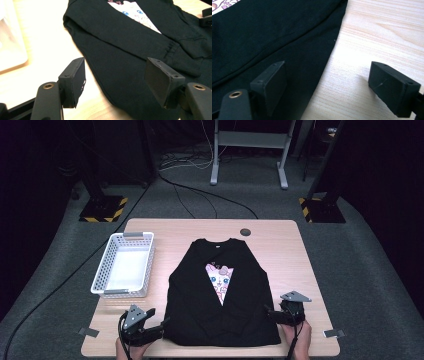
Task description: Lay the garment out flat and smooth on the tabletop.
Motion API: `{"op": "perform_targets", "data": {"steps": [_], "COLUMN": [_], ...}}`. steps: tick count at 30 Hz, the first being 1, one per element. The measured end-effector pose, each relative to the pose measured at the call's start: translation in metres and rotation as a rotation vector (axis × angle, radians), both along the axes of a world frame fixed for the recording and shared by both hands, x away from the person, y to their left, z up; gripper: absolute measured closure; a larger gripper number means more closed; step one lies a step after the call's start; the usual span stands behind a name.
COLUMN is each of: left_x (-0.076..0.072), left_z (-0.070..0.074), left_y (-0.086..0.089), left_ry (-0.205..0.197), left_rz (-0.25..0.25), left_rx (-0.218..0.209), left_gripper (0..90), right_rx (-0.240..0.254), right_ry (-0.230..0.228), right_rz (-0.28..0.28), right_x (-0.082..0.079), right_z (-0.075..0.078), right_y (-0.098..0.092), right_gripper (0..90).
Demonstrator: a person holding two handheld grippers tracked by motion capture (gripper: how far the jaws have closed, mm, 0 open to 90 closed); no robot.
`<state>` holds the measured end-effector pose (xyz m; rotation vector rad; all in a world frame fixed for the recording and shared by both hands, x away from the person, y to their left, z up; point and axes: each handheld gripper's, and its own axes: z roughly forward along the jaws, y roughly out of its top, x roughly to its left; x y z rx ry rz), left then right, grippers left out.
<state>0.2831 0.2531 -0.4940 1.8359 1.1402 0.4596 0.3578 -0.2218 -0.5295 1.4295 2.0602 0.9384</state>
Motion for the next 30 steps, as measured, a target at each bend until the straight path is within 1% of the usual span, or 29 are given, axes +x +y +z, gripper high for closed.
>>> {"op": "perform_targets", "data": {"steps": [4, 8, 9, 10, 12, 14, 15, 16, 17, 20, 23, 24, 26, 27, 28, 29, 30], "left_x": [0.008, 0.020, 0.025, 0.025, 0.034, 0.043, 0.049, 0.053, 0.057, 0.068, 0.076, 0.078, 0.078, 0.077, 0.077, 0.075, 0.073], "left_z": [-0.004, -0.012, -0.014, -0.014, -0.017, -0.019, -0.020, -0.020, -0.020, -0.023, -0.029, -0.031, -0.033, -0.034, -0.035, -0.036, -0.037], "left_y": [-0.006, -0.018, -0.024, -0.024, -0.035, -0.041, -0.045, -0.049, -0.054, -0.066, -0.070, -0.070, -0.069, -0.069, -0.068, -0.068, -0.069], "left_ry": [0.020, 0.054, 0.065, 0.065, 0.082, 0.102, 0.117, 0.117, 0.112, 0.126, 0.147, 0.154, 0.137, 0.129, 0.119, 0.099, 0.082], "left_rz": [-0.015, -0.034, -0.045, -0.045, -0.063, -0.085, -0.097, -0.100, -0.101, -0.100, -0.090, -0.088, -0.072, -0.066, -0.063, -0.056, -0.051], "left_rx": [0.013, 0.018, 0.022, 0.022, 0.038, 0.032, 0.035, 0.039, 0.051, 0.113, 0.147, 0.149, 0.160, 0.156, 0.161, 0.176, 0.210], "left_gripper": [29.9, 24.7, 23.5, 21.8, 20.2, 18.4, 15.0, 15.0, 14.9, 11.3, 8.0, 7.0, 6.5, 6.5, 6.5, 6.7, 7.5], "right_rx": [0.000, 0.000, 0.000, 0.000, 0.000, 0.000, -0.001, -0.001, -0.001, -0.002, -0.012, -0.015, -0.020, -0.024, -0.027, -0.037, -0.041], "right_ry": [0.000, 0.000, 0.000, 0.000, 0.000, 0.000, 0.000, 0.000, 0.000, 0.000, 0.002, 0.005, 0.007, 0.009, 0.012, 0.009, 0.014], "right_rz": [-0.001, -0.001, 0.000, 0.000, -0.001, -0.001, 0.000, 0.000, 0.000, 0.000, -0.010, -0.014, -0.010, -0.008, -0.002, 0.000, -0.004], "right_x": [0.000, 0.000, 0.000, 0.000, 0.000, 0.000, 0.000, 0.000, 0.000, 0.000, 0.000, 0.000, 0.000, -0.001, -0.001, -0.002, -0.002], "right_z": [0.000, 0.000, 0.000, 0.000, 0.000, 0.000, 0.000, 0.000, 0.000, 0.000, 0.000, 0.000, 0.000, 0.000, -0.001, 0.000, 0.000], "right_y": [0.000, 0.000, 0.000, 0.000, 0.000, 0.000, 0.000, 0.000, 0.000, 0.000, 0.001, 0.002, 0.003, 0.004, 0.006, 0.007, 0.007], "right_gripper": [14.5, 14.5, 14.5, 14.5, 14.5, 14.5, 14.5, 14.5, 14.4, 14.0, 10.3, 8.4, 6.7, 5.2, 4.0, 2.8, 0.2]}}
